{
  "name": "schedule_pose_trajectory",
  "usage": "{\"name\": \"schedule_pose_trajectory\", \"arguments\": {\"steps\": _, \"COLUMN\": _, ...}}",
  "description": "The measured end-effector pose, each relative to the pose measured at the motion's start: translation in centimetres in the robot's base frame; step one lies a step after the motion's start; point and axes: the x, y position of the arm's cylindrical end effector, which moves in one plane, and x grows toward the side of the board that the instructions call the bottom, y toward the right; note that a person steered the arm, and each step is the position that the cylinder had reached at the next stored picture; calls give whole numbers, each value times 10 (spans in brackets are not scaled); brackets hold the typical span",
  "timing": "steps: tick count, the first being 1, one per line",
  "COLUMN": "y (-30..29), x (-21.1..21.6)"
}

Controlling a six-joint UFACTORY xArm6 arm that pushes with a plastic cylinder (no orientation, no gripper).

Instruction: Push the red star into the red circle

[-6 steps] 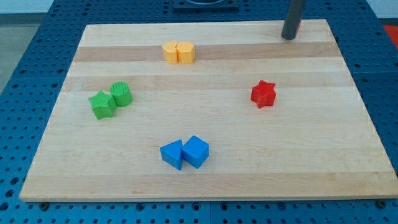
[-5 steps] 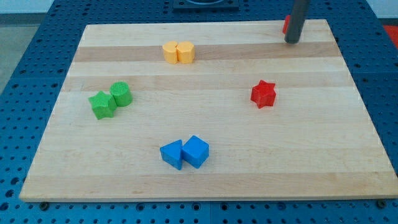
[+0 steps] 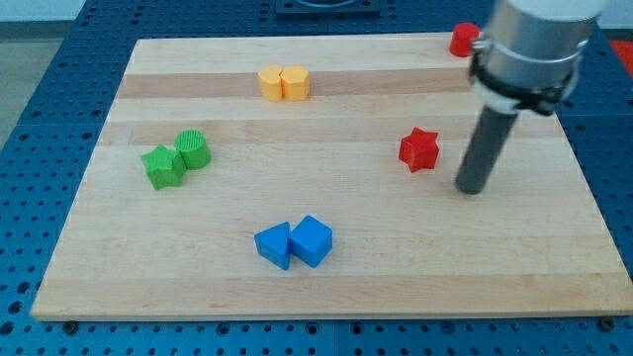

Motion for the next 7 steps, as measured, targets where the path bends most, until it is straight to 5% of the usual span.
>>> {"name": "schedule_pose_trajectory", "arguments": {"steps": 1, "y": -37, "x": -17}}
{"name": "schedule_pose_trajectory", "arguments": {"steps": 3, "y": -15, "x": -117}}
{"name": "schedule_pose_trajectory", "arguments": {"steps": 6, "y": -67, "x": -114}}
{"name": "schedule_pose_trajectory", "arguments": {"steps": 7, "y": -58, "x": -157}}
